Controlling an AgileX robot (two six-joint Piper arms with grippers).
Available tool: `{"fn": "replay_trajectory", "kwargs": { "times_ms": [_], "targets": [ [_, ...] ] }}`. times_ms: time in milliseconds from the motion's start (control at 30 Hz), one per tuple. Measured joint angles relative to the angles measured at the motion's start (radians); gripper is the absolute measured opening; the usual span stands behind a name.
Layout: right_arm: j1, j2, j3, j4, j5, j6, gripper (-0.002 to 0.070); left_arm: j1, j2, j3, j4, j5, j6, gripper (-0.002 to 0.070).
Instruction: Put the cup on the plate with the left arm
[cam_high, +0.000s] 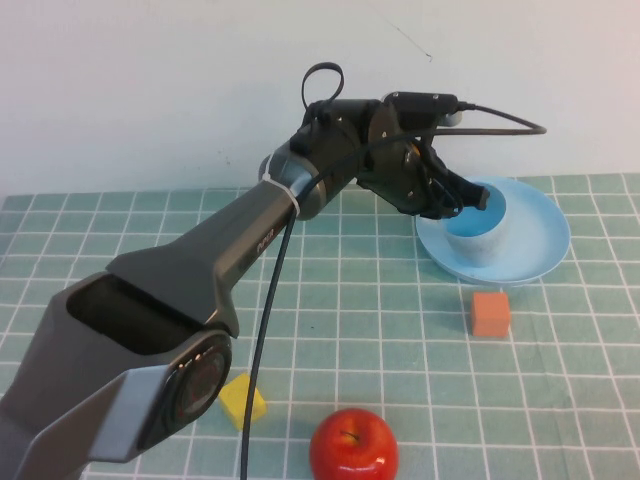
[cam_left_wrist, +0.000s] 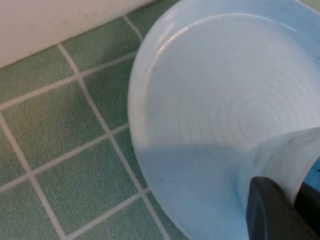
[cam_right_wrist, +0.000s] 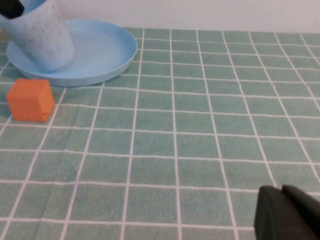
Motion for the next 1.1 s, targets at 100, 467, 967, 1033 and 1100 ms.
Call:
{"fn": "replay_trajectory", "kwargs": {
  "times_ms": [100, 467, 967, 1033, 1100],
  "targets": [
    [0.000, 0.000, 0.000, 0.000, 0.000, 0.000, -0.0002, 0.000, 0.007, 0.000, 0.002, 0.000, -0.002, 0.0014],
    [0.000, 0.000, 0.000, 0.000, 0.000, 0.000, -0.0002, 0.000, 0.012, -0.001, 0.002, -0.056, -0.002, 0.0234],
    [0.000, 0.000, 0.000, -0.004, 0.000, 0.000, -0.0002, 0.000, -0.117, -0.138, 0.242, 0.138, 0.000, 0.0136],
    [0.000, 0.000, 0.000, -0.006, 0.000, 0.000, -0.0002, 0.000, -0.192, -0.149, 0.330, 0.186, 0.000, 0.0063],
    [0.000, 0.000, 0.000, -0.006, 0.000, 0.000, -0.0002, 0.000, -0.267, -0.155, 0.411, 0.246, 0.002, 0.0029]
  ]
}}
